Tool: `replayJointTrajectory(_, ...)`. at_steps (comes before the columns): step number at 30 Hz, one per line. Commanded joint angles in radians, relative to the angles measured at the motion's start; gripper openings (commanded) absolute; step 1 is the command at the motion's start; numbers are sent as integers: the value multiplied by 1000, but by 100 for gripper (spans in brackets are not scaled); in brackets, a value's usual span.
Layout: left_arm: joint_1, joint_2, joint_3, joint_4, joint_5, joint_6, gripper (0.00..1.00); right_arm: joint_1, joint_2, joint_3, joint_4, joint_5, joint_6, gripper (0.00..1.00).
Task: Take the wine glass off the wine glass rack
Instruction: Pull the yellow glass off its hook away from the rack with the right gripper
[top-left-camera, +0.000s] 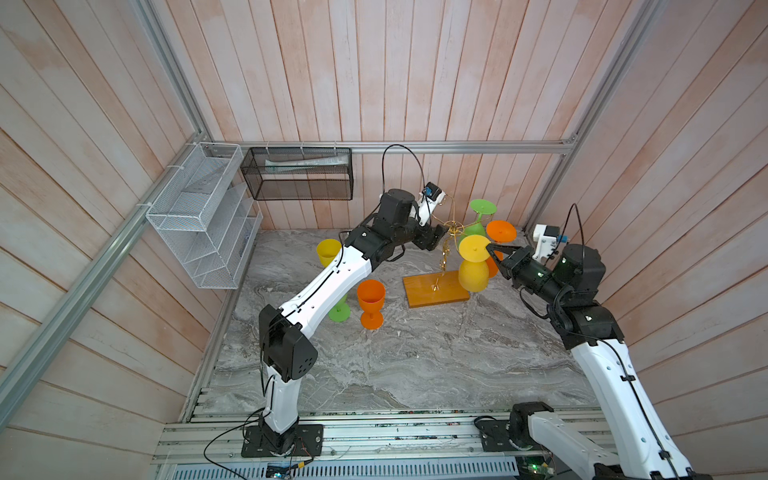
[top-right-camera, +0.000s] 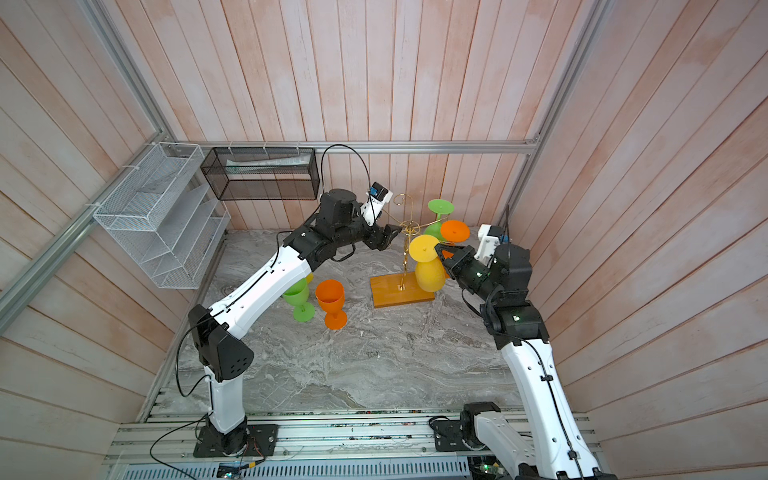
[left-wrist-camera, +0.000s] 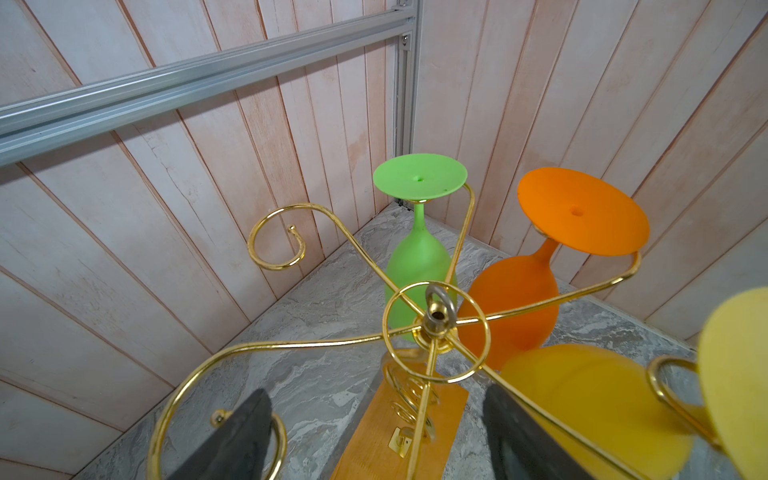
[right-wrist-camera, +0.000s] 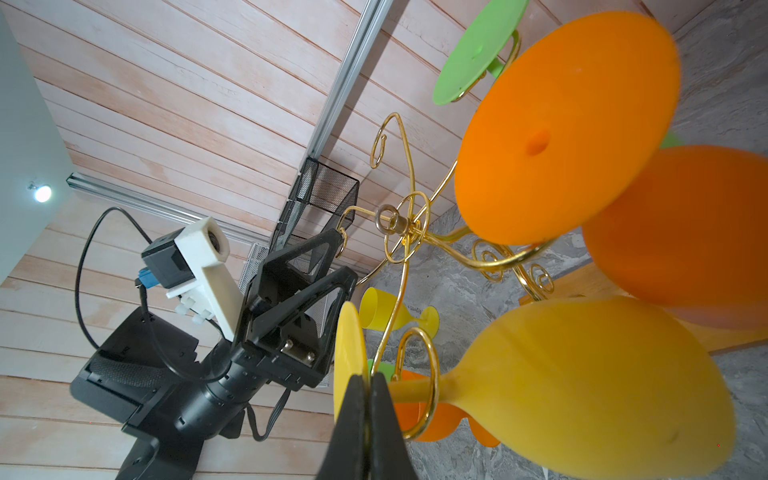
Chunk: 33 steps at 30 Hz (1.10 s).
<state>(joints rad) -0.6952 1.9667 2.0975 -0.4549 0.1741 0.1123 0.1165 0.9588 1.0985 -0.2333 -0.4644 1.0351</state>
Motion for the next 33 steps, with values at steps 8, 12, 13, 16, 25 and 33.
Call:
replayJointTrajectory(8, -18, -43, -13, 13, -18, 8, 82, 23, -13, 24, 23, -23, -30, 0)
replayJointTrajectory(12, -19, -42, -13, 10, -20, 10, 81, 23, -15, 26, 26, -42, -35, 0)
replayJointTrajectory(13, -19, -43, -13, 9, -21, 12, 81, 23, -13, 29, 24, -49, -38, 0)
replayJointTrajectory(16, -20, -42, -11, 7, -22, 12, 82, 23, -11, 26, 28, -68, -38, 0)
replayJointTrajectory(25, -26, -43, -13, 10, -22, 12, 81, 40, 7, 9, 73, -65, -22, 0)
replayJointTrajectory(33, -26, -68, -39, 18, -28, 18, 82, 81, 59, 35, 100, -11, -12, 0)
